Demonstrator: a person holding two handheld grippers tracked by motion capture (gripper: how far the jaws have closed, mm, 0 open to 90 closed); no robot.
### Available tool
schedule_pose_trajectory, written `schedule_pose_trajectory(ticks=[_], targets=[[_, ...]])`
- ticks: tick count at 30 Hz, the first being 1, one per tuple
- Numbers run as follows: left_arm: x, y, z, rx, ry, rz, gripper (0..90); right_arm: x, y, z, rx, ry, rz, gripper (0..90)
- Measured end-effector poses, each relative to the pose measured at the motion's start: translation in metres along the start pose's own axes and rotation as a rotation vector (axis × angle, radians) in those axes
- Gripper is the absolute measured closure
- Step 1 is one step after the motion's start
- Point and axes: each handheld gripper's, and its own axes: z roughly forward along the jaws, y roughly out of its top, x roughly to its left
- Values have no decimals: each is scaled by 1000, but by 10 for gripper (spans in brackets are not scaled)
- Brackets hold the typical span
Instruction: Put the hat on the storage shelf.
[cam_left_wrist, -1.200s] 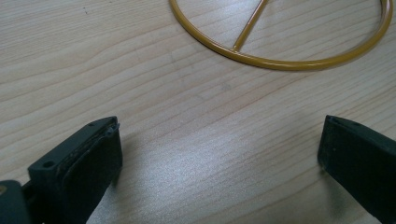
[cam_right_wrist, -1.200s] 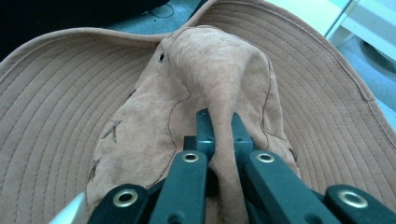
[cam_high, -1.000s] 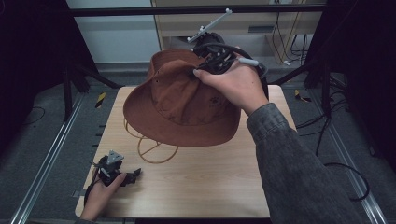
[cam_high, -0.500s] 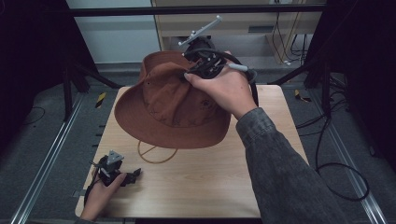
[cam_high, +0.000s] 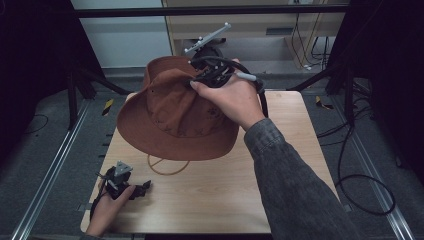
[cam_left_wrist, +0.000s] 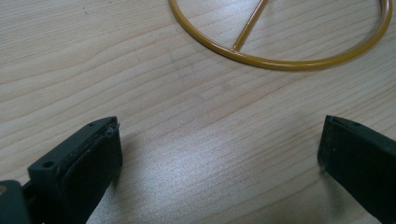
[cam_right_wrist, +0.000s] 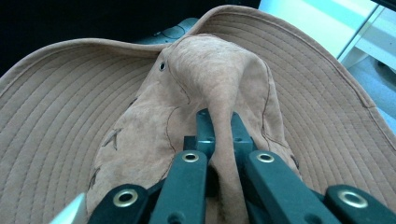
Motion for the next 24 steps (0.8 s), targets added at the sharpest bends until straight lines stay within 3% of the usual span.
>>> schedule_pose_trajectory(ticks=[24], targets=[[0,0,0,0,-1,1,0,7,7,13,0,18,-5,879]])
